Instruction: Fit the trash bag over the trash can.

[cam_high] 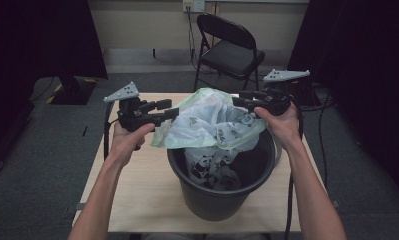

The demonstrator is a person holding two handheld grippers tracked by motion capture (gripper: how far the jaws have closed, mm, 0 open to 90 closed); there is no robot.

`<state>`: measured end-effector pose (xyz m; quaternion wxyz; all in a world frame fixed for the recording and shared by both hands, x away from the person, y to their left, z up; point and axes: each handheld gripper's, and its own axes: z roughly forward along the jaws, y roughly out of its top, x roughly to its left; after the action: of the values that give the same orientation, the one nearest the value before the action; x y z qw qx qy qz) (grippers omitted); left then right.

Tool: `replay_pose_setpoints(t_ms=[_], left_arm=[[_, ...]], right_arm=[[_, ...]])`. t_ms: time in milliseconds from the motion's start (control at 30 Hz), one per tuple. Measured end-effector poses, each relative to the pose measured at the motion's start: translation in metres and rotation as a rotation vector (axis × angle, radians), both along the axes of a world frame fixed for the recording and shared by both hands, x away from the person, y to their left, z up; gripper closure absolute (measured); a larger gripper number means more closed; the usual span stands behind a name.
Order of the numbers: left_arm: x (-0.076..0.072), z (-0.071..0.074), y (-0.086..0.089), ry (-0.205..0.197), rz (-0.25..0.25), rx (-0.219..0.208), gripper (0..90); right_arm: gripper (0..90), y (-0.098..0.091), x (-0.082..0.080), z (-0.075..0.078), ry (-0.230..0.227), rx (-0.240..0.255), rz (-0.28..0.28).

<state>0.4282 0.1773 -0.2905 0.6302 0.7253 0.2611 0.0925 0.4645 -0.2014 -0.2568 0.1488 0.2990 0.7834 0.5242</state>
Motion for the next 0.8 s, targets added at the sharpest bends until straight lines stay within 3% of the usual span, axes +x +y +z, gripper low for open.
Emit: replay_pose_setpoints(t_ms=[367, 467, 600, 733, 800], left_arm=[[-0.021, -0.013, 0.02, 0.028, -0.051, -0.069, 54.3], [-0.03, -0.016, 0.027, 0.035, -0.09, -0.065, 53.7], [-0.035, -0.013, 0.035, 0.034, -0.182, -0.052, 53.0], [-0.03, -0.007, 0.037, -0.005, -0.122, -0.073, 49.8], [-0.024, -0.005, 0.034, -0.011, -0.093, -0.084, 46.9]], right_arm=[[51.2, -0.007, -0.008, 0.006, -0.022, 0.007, -0.024], [51.3, -0.008, -0.008, 0.006, -0.024, 0.008, -0.027], [51.0, -0.01, -0.008, 0.006, -0.024, 0.012, -0.038], [50.0, -0.01, -0.008, 0.005, -0.025, 0.011, -0.043], [62.1, -0.01, -0.008, 0.005, -0.021, 0.013, -0.043]])
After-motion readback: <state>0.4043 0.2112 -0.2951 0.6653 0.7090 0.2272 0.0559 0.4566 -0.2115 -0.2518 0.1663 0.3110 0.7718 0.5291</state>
